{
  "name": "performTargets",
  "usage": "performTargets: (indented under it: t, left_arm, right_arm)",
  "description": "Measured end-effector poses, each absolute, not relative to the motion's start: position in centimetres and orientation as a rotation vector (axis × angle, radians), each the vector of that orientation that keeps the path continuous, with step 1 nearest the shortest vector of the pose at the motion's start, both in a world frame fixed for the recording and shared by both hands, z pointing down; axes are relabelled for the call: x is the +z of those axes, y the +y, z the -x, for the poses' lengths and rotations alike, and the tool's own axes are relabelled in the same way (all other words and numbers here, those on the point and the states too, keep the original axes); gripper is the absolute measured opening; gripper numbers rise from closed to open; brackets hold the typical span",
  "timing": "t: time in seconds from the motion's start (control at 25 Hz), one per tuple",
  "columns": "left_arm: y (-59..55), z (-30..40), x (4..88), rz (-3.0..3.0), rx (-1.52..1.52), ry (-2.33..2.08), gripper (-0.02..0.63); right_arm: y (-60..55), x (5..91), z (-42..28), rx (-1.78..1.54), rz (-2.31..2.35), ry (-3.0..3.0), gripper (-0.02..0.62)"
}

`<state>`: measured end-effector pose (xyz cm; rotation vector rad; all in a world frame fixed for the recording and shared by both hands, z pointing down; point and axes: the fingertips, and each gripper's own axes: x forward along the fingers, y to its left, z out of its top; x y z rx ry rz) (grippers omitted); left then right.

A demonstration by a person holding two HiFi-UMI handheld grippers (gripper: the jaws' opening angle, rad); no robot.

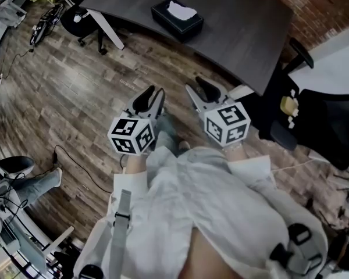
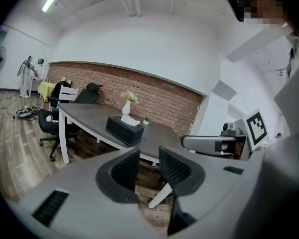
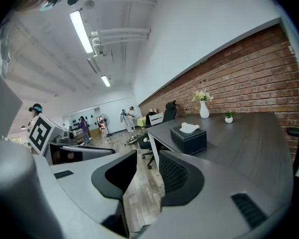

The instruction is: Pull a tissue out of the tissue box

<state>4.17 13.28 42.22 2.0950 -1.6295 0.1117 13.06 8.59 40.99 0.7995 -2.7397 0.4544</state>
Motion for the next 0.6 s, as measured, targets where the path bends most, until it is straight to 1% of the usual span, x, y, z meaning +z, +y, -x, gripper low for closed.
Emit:
performTargets:
  t: [0.16, 0.4, 0.6]
  left_arm:
    - [9.4, -1.7, 42.2, -2.138, 0.126, -1.588, 0.101]
    - [3.2, 3.6, 41.3, -2.191, 0.121, -1.534, 0.101]
    - [-1.9, 6.9, 40.4, -2.265, 0.121, -1.475, 0.101]
  right_arm:
    - [5.3, 41.2, -10.7, 0.453, -0.836, -2.726, 0.118]
    - [0.2, 40.3, -5.0, 0.436, -0.834, -2.729, 0.118]
    - [-4.1, 39.2, -1.8, 0.409, -0.925, -2.728, 0.118]
